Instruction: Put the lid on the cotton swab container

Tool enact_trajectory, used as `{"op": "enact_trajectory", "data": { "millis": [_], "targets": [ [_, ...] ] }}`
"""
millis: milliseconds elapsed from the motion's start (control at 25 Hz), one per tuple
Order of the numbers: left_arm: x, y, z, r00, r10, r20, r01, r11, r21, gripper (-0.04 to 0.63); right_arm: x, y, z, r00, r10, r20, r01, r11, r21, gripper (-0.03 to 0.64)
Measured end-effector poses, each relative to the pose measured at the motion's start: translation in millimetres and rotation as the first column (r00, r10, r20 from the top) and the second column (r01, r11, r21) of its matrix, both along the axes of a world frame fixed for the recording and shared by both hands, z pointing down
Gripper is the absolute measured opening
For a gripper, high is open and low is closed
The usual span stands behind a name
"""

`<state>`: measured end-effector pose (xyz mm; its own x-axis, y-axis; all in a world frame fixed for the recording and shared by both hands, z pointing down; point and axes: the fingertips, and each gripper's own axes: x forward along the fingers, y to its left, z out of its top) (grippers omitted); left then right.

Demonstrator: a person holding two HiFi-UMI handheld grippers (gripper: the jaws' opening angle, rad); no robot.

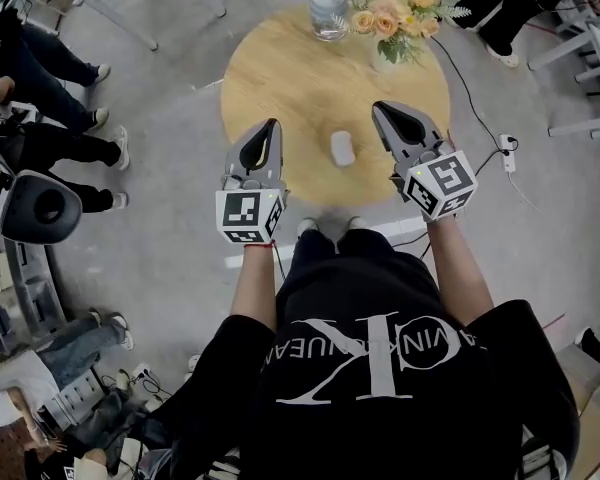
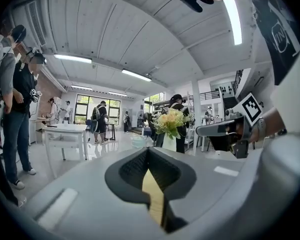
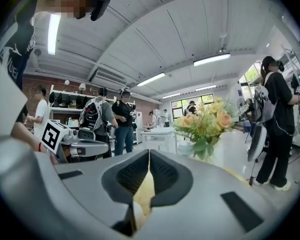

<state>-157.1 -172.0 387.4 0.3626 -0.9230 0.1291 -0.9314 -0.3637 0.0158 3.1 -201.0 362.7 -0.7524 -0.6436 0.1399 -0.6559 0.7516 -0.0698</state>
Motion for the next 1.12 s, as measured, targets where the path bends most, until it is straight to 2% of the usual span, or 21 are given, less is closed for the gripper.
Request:
{"op": "enact_trajectory", "data": {
  "millis": [480, 1120],
  "targets": [
    [-21, -6, -29, 0.998, -0.061, 0.001, 0.060, 0.997, 0.054, 0.011, 2, -9, -27, 0.999, 0.009, 0.031, -0.011, 0.999, 0.045, 0.018],
    [-38, -5, -56, 0.990, -0.142, -0.001, 0.141, 0.982, 0.128, 0.011, 15, -19, -45, 0.998, 0.020, 0.065, -0.026, 0.996, 0.090, 0.018]
  ]
}}
